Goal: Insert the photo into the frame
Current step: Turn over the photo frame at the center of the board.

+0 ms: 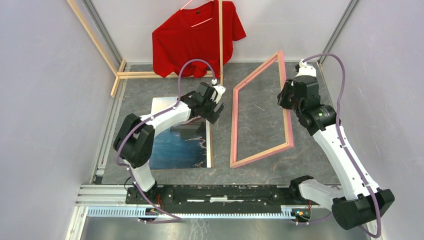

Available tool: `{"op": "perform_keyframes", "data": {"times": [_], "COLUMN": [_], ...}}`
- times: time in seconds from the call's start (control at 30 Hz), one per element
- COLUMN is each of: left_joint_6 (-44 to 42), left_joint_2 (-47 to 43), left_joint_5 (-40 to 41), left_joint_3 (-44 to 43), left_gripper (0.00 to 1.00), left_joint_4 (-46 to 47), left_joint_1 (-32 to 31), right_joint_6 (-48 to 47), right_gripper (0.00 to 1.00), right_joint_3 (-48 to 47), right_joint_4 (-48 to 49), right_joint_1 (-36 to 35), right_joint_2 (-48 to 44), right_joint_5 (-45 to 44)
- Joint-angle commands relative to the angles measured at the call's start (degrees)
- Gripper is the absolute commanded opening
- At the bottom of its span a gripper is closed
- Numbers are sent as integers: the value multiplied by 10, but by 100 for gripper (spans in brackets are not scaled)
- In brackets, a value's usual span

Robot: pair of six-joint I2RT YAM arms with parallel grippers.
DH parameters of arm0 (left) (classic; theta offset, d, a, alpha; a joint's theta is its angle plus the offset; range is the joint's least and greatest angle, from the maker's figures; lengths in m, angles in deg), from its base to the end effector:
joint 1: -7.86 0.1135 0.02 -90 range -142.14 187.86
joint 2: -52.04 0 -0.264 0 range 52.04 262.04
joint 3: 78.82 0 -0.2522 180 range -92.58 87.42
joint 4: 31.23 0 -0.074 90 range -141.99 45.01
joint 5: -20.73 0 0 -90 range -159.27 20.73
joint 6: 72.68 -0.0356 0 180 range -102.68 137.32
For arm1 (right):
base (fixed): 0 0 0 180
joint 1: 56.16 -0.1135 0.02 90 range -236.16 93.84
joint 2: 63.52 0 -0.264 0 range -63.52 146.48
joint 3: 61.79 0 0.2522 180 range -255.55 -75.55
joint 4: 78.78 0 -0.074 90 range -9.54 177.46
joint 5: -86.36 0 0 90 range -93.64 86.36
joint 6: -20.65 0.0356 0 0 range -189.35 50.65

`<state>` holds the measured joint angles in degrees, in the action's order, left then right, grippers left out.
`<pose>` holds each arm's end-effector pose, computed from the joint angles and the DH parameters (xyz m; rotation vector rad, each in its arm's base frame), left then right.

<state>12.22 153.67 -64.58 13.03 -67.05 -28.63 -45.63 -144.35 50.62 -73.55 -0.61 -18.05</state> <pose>0.3152 -0.2295 0.2303 0.8291 2.2872 -0.1482 0.2224 0.0604 0.3776 0.2650 2.0798 0.1683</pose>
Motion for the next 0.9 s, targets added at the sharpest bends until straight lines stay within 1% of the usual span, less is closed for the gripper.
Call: {"op": "perform_keyframes", "data": {"times": [0.0,0.17,0.37,0.53,0.63,0.77,0.87], "left_joint_6": [-54,-62,-77,-100,-106,-111,-112], "left_joint_2": [-8,13,21,50,58,60,63], "left_joint_5": [48,77,118,157,165,167,167], "left_joint_3": [38,52,57,52,51,51,53], "left_gripper": [100,100,100,100,100,100,100], "left_joint_4": [66,89,101,115,118,118,115], "left_joint_1": [-11,-29,-57,-60,-59,-59,-60], "right_joint_6": [-51,-60,-68,-76,-79,-75,-80], "right_gripper": [7,6,3,2,1,1,1], "right_joint_3": [57,130,173,205,238,293,302], "right_joint_4": [-25,8,25,40,64,114,131], "right_joint_1": [15,19,34,41,42,42,43], "right_joint_2": [1,-18,-12,-13,-12,4,41], "right_joint_5": [-41,-54,-45,-61,-73,-101,-129]}}
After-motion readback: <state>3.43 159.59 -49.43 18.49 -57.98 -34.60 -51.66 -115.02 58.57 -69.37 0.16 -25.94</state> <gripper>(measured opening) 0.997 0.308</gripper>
